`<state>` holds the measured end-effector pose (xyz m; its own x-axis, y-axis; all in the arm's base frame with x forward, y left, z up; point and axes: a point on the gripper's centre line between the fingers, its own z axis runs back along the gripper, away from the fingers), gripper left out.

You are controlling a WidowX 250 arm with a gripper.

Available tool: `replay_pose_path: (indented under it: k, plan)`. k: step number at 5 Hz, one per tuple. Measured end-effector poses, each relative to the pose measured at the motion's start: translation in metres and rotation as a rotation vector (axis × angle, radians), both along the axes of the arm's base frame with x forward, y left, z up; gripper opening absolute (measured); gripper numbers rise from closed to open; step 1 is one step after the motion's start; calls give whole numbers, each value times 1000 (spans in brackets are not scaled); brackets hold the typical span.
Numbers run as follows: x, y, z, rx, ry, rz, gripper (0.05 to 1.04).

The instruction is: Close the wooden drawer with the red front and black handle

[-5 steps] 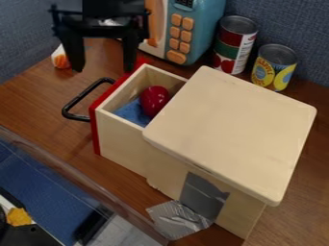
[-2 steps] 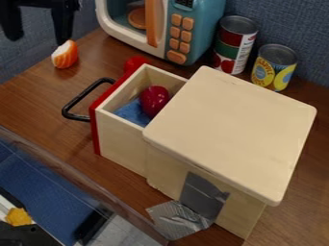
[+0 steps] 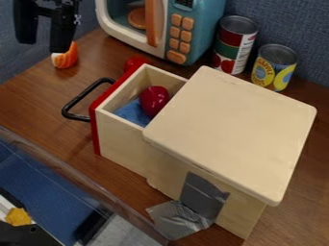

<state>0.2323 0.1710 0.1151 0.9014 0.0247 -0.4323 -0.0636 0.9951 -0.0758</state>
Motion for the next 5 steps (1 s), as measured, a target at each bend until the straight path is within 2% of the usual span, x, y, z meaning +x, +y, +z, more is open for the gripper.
replay_pose_path:
  k: [1, 2, 3, 4, 5]
  plan:
    - [-4, 7, -20, 62, -87, -13, 1001]
    - [-12, 7, -29, 133, -246, 55, 1001]
    - [-12, 9, -42, 188, -298, 84, 1001]
    - [-5, 13, -52, 245, -317, 47, 1001]
    - [3, 18, -53, 237, -316, 5, 1001]
